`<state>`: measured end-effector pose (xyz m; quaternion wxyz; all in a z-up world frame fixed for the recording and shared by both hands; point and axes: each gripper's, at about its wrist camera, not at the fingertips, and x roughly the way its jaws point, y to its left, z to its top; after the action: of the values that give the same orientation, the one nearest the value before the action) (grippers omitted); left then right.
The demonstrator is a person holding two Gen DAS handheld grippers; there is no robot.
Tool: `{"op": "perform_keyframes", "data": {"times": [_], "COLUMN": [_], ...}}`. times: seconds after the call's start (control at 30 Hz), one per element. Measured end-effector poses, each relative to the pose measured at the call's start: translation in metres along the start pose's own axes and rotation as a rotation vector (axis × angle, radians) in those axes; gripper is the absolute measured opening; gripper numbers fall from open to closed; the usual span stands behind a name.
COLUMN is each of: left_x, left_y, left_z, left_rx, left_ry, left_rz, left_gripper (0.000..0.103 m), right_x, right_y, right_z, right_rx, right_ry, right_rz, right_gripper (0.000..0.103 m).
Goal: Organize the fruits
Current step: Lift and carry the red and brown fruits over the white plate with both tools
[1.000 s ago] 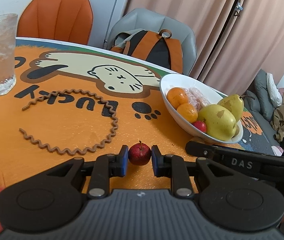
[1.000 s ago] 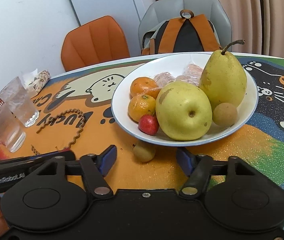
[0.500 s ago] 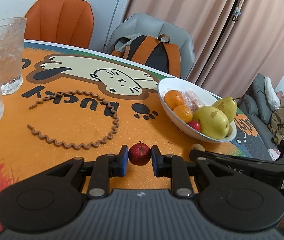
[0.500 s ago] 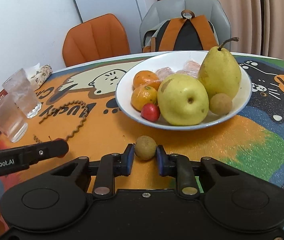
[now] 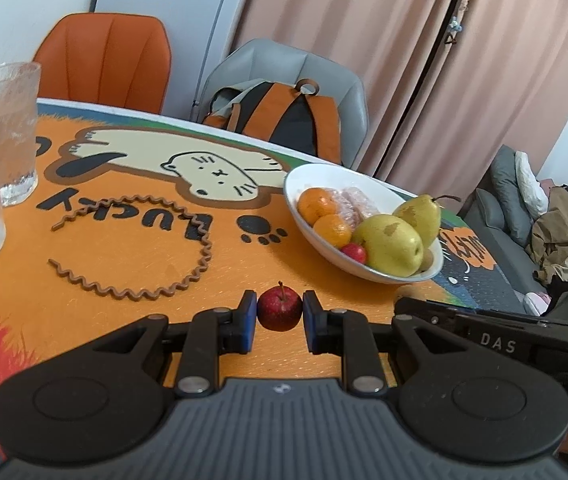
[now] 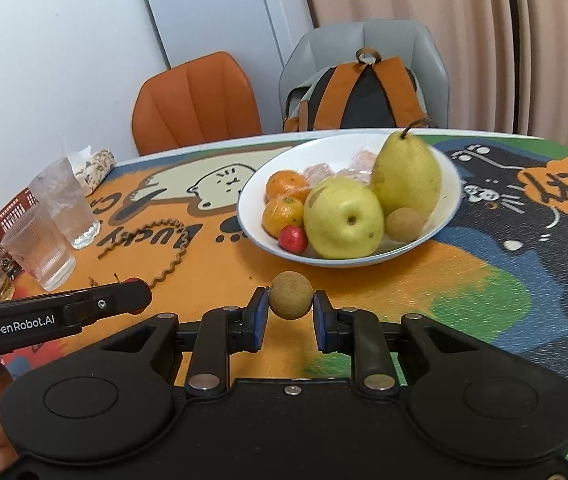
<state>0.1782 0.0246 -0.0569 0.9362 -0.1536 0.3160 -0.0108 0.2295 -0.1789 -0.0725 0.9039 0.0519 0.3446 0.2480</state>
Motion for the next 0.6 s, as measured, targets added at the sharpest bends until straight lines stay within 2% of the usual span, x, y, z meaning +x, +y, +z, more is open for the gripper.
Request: {"op": "perform_keyframes", "data": {"times": [0.6], "left_x": [-0.002], "left_y": [-0.037], "left_z": [0.027], "left_rx": [0.082], "left_ry": [-0.046], "left_rz": [-0.041], "left_gripper": [0.022], "right_x": [-0.04], "right_y": [-0.032], "right_z": [0.027], "right_rx": [0.009], "right_ry": [-0.086], "right_rz": [-0.041], "right_gripper": [0.022]}}
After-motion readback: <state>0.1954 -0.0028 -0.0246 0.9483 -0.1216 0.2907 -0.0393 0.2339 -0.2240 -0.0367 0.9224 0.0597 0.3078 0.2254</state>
